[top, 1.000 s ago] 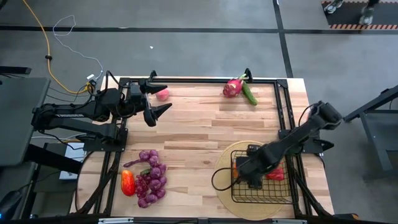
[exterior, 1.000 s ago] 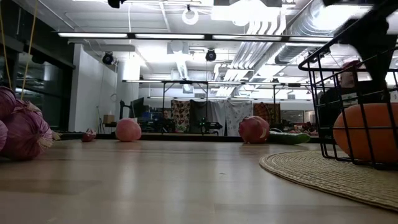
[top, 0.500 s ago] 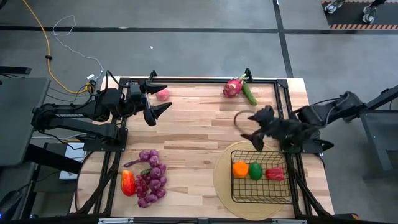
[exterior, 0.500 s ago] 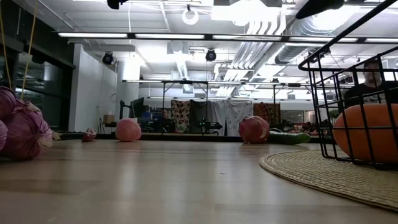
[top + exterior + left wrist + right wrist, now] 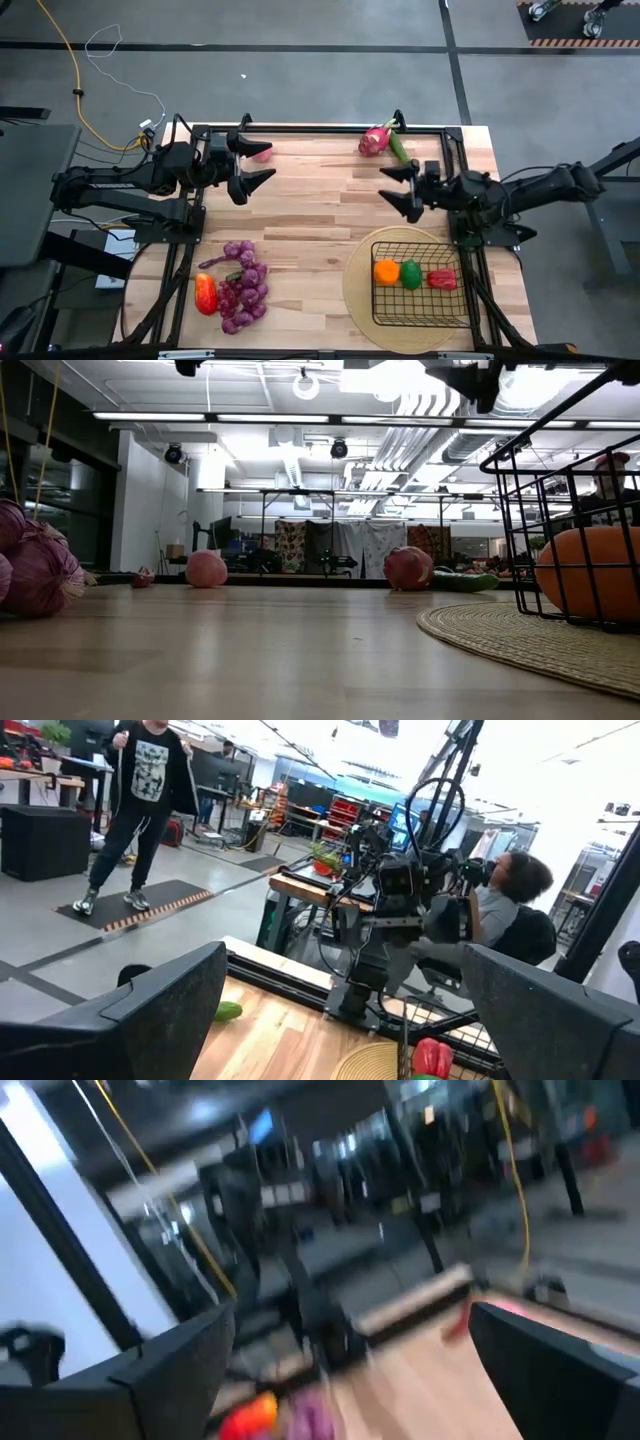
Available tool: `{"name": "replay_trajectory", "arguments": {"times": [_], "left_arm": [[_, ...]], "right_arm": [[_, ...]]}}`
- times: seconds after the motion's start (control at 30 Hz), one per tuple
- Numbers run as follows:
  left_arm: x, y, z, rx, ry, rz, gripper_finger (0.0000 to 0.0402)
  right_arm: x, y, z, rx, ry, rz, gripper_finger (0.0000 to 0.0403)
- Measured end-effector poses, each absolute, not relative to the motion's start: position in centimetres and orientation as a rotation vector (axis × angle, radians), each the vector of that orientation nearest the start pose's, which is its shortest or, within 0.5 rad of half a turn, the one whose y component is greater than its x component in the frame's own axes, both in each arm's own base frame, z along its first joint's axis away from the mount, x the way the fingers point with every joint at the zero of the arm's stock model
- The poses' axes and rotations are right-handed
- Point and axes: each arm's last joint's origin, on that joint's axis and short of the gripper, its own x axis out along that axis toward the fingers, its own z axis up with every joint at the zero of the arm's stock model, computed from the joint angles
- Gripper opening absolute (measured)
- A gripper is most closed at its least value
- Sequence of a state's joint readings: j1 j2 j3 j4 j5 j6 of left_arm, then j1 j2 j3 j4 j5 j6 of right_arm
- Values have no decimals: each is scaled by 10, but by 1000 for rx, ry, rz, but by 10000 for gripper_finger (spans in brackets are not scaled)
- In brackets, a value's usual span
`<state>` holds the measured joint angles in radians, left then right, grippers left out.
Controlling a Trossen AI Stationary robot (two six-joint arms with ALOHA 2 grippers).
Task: Build produce basket
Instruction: Put the peach into the wire basket
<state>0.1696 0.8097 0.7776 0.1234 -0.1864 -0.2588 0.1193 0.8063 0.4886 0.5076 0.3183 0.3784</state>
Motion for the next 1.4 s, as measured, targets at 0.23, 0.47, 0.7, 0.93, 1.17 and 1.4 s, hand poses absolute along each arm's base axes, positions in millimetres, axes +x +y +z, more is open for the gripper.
{"name": "replay_trajectory", "arguments": {"times": [0.23,0.47,0.7,0.93,1.17,1.4], "left_arm": [[177,36,355,-257,-137,346,392],[176,37,355,-258,-141,385,392],[176,38,355,-259,-138,415,392],[176,38,353,-259,-124,416,392],[176,38,353,-261,-122,429,392],[175,41,352,-318,-148,537,392]], "right_arm": [[181,9,299,369,-308,-169,392],[181,11,301,366,-307,-116,392],[181,11,301,388,-308,-111,392],[181,11,301,384,-309,-128,392],[181,11,301,383,-310,-128,392],[181,11,301,390,-310,-127,392]]}}
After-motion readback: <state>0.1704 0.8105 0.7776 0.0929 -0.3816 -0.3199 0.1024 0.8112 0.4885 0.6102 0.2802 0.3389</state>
